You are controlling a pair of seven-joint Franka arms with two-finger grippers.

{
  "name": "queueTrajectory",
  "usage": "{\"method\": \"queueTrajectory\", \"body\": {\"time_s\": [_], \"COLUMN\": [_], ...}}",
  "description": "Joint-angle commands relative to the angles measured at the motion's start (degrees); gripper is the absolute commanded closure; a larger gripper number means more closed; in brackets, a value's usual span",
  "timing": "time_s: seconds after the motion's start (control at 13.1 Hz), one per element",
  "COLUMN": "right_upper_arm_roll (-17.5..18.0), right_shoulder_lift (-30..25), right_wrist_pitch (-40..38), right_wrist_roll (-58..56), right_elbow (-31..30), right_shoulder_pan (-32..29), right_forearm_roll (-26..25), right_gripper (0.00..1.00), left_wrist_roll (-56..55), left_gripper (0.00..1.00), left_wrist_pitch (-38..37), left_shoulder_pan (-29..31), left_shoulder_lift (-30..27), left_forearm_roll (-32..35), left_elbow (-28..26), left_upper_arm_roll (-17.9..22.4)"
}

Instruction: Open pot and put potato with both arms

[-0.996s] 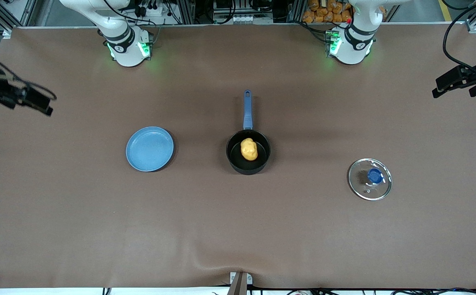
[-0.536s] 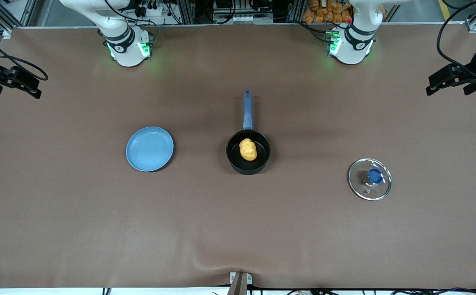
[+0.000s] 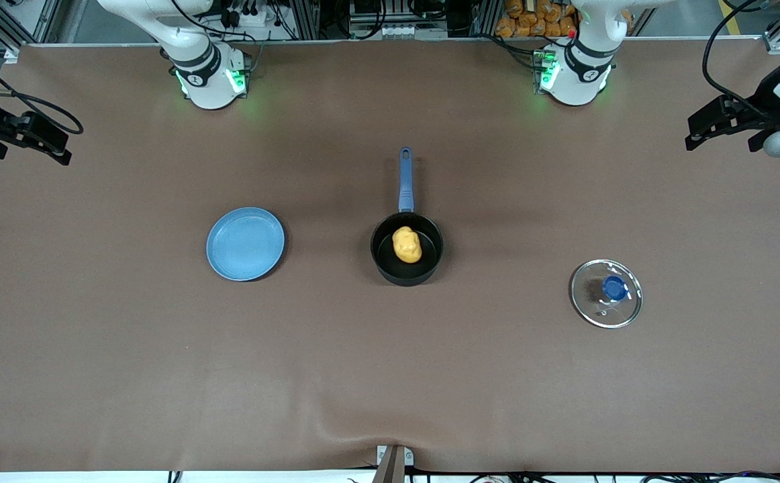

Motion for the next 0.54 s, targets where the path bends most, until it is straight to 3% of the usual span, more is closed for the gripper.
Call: {"method": "queueTrajectory", "body": {"time_s": [0.0, 0.46], "right_upper_arm_roll": [0.10, 0.19], "right_shoulder_lift": [0.32, 0.41], "right_wrist_pitch": [-0.68, -0.76], "right_wrist_roll": [-0.54, -0.54], "right_elbow": [0.64, 0.55], "right_shoulder_pan": [0.35, 0.44], "right_forearm_roll": [-0.54, -0.46], "right_gripper": [0.00, 0.00], "left_wrist_roll": [0.26, 0.26], "left_gripper": [0.00, 0.00], "left_wrist_pitch": [-0.90, -0.90], "left_shoulder_pan": [0.58, 0.40], "left_shoulder_lift": [-0.09, 1.23], "left_forearm_roll": [1.17, 1.34], "left_elbow": [0.60, 1.92], "left_upper_arm_roll": [-0.23, -0.23]}}
